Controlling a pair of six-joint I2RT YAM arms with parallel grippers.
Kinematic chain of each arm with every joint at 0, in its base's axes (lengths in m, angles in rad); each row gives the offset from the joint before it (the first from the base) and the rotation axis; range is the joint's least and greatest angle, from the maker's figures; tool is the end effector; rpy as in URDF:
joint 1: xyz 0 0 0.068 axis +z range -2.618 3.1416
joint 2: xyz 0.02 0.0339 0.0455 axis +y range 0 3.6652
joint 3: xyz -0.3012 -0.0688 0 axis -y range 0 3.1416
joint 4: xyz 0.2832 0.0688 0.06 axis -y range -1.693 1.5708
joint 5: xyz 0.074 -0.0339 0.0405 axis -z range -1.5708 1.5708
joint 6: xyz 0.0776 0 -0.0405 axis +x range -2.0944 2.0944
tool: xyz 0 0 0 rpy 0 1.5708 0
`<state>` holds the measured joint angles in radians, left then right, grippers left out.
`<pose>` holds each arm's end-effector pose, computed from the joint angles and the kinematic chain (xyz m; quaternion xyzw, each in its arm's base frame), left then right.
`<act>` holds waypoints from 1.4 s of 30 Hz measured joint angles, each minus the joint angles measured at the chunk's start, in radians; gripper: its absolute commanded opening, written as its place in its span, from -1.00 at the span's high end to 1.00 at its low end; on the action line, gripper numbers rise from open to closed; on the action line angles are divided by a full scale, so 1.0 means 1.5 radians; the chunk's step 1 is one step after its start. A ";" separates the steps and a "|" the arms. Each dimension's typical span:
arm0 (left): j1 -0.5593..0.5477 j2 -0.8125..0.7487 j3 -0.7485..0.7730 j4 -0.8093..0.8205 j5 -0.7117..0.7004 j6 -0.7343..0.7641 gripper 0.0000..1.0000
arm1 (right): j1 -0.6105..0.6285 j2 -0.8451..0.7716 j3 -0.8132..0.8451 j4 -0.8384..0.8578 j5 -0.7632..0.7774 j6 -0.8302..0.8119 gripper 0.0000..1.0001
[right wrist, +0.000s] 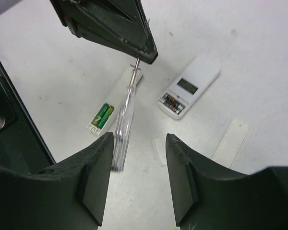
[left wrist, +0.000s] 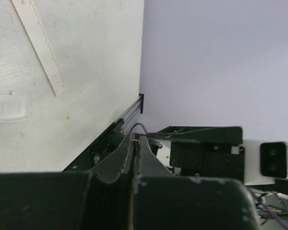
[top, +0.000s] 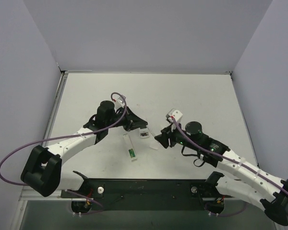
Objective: Unload the batteries from the remote control
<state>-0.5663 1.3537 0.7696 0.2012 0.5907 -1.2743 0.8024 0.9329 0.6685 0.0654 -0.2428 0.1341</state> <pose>0.2746 -0.2258 0.2498 -0.1220 0.8002 -0.5721 0.1323 0.1784 0.2115 0.3099 -0.3244 0.7005 0.3674 0.5187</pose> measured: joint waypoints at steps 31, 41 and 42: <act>0.070 -0.047 -0.128 0.218 0.054 -0.351 1.00 | 0.079 -0.102 -0.145 0.309 -0.040 -0.305 0.30; 0.070 -0.068 -0.137 0.218 0.054 -0.353 1.00 | 0.086 -0.096 -0.145 0.313 -0.010 -0.324 0.36; 0.069 -0.070 -0.139 0.217 0.054 -0.353 1.00 | 0.087 -0.094 -0.144 0.314 -0.008 -0.325 0.35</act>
<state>-0.4622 1.2484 0.5613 0.5274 0.6716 -1.8038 0.9329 0.7918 0.4519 0.5365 -0.2543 -0.3534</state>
